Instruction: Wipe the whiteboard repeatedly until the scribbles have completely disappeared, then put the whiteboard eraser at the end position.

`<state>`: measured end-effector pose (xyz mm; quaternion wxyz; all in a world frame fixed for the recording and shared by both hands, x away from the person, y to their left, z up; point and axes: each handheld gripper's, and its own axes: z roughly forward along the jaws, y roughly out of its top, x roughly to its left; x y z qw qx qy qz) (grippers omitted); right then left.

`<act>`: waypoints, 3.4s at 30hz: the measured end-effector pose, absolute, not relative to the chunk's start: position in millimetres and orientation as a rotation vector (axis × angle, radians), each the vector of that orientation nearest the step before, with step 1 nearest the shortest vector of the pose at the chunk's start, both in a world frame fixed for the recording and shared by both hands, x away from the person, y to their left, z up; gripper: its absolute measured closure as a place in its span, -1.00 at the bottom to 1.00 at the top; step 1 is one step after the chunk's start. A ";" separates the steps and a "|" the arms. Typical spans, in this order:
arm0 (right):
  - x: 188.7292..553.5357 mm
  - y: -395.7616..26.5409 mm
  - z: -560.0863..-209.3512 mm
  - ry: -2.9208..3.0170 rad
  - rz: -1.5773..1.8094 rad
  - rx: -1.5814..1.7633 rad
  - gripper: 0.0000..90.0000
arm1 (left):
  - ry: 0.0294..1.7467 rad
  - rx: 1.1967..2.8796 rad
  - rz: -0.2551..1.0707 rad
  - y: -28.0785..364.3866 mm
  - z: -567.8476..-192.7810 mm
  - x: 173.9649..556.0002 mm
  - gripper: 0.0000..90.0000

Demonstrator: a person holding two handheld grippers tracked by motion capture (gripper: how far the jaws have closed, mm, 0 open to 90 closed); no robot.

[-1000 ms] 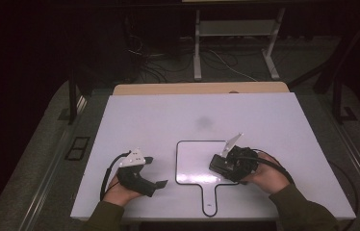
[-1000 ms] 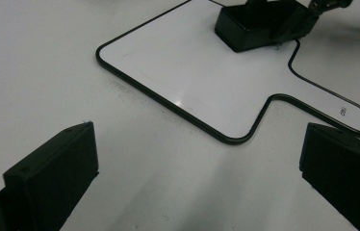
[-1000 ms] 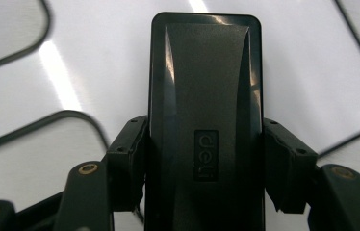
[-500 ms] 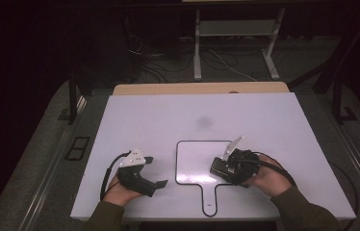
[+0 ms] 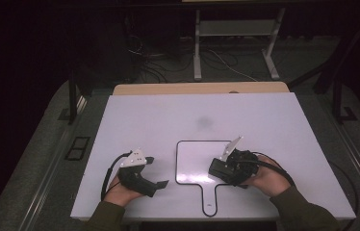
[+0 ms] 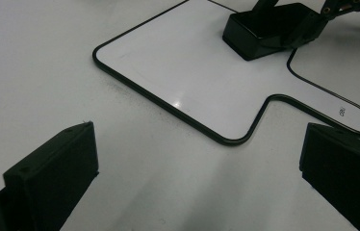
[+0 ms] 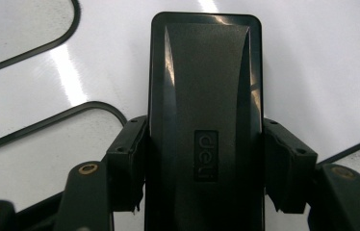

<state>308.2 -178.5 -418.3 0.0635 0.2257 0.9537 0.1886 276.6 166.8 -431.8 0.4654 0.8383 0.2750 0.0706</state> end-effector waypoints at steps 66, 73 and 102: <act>369.5 -216.9 -386.6 2.729 0.867 1.000 -0.14 | 0.680 2.058 0.160 168.4 -434.4 278.0 -1.00; 391.3 -215.1 -378.8 2.700 0.899 1.019 -0.14 | 0.683 2.054 0.162 168.2 -434.5 278.2 -1.00; 513.2 -141.9 -405.1 2.729 0.725 1.032 -0.14 | 0.669 2.055 0.160 168.0 -434.4 276.9 -1.00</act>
